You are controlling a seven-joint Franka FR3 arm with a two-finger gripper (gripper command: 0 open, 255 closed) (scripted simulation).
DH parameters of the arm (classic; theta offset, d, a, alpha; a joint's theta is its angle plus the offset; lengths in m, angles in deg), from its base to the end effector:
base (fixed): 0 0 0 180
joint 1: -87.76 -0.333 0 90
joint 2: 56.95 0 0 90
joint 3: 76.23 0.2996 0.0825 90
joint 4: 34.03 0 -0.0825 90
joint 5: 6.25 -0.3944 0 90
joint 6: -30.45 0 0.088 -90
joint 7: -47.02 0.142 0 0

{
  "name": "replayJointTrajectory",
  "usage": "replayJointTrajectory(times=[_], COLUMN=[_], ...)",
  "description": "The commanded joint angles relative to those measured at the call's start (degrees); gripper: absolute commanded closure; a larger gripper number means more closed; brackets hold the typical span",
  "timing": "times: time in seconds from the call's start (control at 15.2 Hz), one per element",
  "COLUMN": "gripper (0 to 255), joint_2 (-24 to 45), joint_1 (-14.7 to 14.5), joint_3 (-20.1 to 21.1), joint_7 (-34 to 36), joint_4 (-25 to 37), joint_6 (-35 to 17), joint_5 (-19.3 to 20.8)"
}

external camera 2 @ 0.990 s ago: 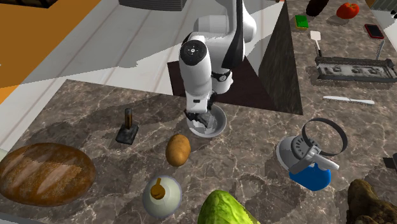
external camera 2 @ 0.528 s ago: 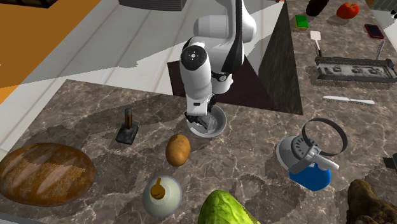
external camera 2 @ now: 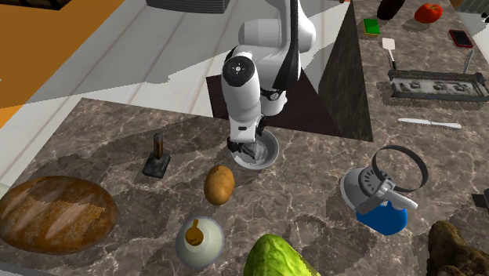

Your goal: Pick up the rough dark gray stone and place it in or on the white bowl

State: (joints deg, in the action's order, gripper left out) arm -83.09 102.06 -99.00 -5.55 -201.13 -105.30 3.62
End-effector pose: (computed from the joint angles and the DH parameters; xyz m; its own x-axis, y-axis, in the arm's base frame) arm 0.2747 -0.1769 0.2251 0.9008 0.4340 -0.0119 0.4294 -0.8946 -0.1238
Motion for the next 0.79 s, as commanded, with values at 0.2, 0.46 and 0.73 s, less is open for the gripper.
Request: replayJointTrajectory(times=[0.2,0.46,0.73], gripper=[0,0,0], joint_2=[-5.47,-6.63,-6.63], joint_1=[0.71,0.82,0.82], joint_3=[1.33,1.67,1.67], joint_7=[0.56,0.63,0.63], joint_4=[3.05,3.99,3.99], joint_6=[8.45,10.52,10.52], joint_5=[0.11,0.03,0.02])
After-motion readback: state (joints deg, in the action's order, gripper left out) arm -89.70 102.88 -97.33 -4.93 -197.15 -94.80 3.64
